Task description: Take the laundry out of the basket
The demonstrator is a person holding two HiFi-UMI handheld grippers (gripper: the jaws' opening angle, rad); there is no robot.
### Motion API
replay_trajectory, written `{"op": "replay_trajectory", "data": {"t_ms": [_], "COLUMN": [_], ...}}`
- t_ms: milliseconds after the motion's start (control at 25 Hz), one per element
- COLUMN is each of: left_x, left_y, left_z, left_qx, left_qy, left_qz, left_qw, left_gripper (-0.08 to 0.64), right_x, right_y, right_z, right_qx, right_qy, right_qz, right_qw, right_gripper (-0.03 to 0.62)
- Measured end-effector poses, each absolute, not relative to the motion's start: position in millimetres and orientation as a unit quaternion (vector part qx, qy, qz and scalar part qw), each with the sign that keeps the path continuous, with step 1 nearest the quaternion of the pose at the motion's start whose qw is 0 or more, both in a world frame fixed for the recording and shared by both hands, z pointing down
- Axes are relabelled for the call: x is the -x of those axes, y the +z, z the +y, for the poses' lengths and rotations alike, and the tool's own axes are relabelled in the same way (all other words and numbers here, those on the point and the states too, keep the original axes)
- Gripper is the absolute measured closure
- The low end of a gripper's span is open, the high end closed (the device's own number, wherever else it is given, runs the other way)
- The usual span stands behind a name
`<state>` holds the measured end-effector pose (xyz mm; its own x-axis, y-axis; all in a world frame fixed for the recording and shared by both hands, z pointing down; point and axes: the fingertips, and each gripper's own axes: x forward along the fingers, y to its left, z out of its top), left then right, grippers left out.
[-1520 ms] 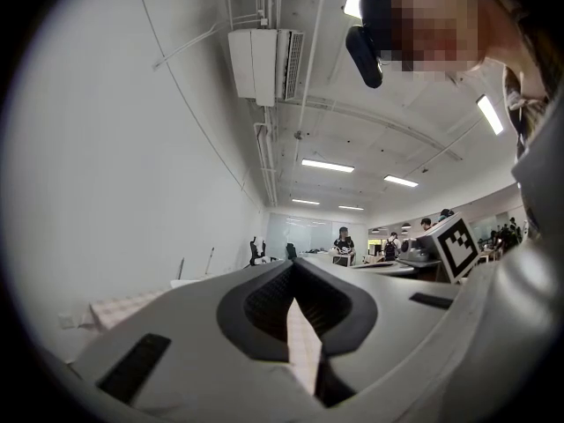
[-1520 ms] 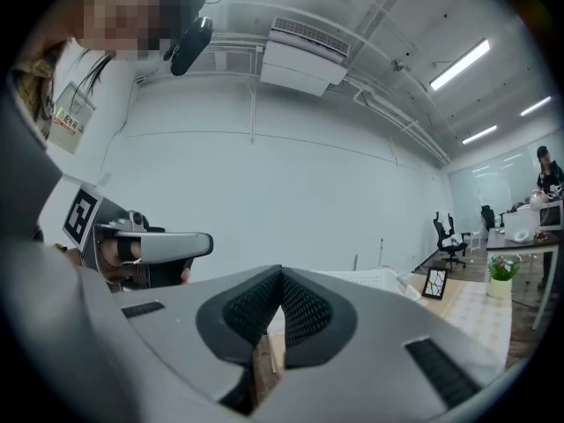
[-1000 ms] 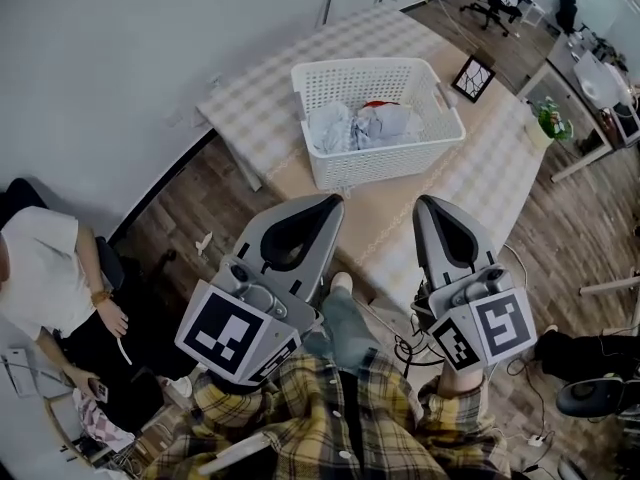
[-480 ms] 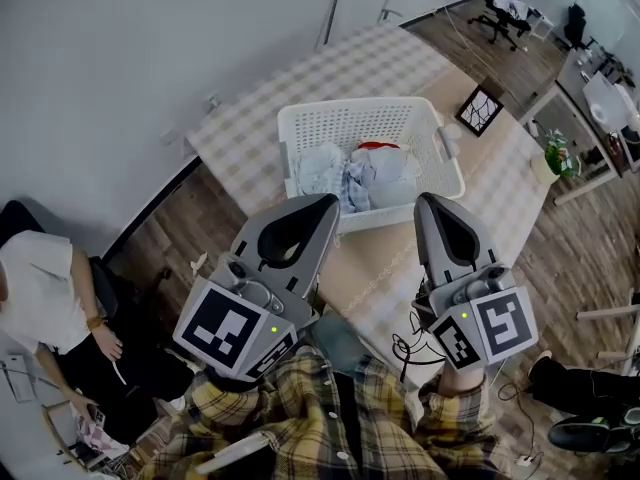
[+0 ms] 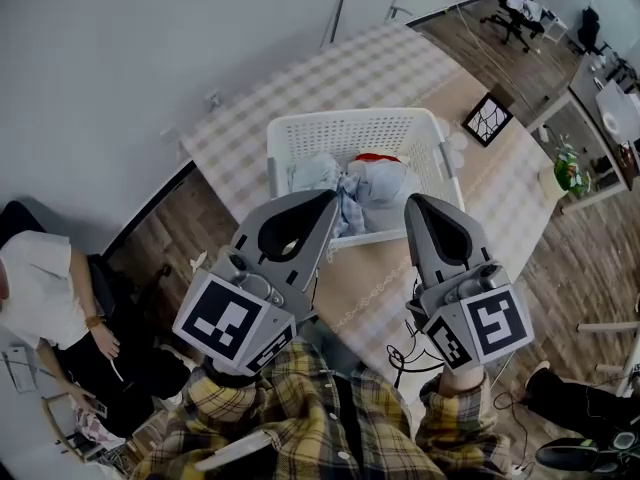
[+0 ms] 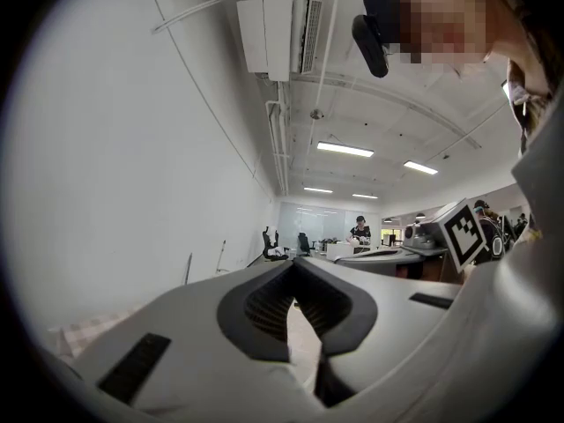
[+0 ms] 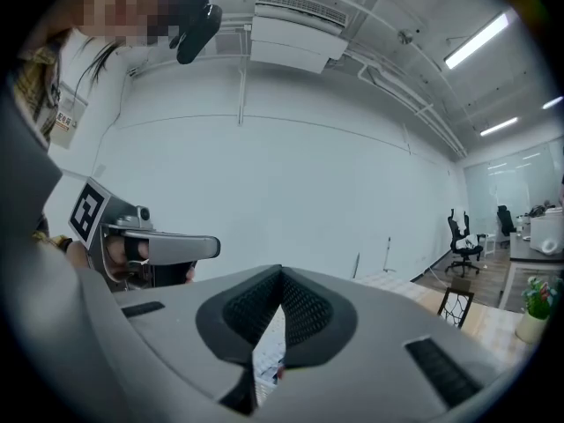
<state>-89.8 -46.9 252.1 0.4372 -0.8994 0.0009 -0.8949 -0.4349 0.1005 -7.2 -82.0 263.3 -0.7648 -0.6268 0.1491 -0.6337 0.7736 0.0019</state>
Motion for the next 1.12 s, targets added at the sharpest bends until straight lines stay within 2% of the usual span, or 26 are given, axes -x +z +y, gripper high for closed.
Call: {"op": "replay_trajectory", "data": {"t_ms": [800, 1120], "left_x": [112.2, 113.3], "left_y": [278.3, 298.6], "left_z": [-103.2, -134.7], "left_qx": [-0.868, -0.877], "left_qy": [0.004, 0.048], "left_qz": [-0.493, -0.471], "left_qw": [0.064, 0.081], "left_gripper": [0.546, 0.546], "right_x": [33.7, 43.6], "right_y": [282.3, 307.6], "right_z": [-125.7, -146.6], "right_qx": [-0.369, -0.345], "right_qy": [0.038, 0.069], "right_qz": [-0.924, -0.927], "right_qw": [0.09, 0.128], "right_gripper": [0.595, 0.592]}}
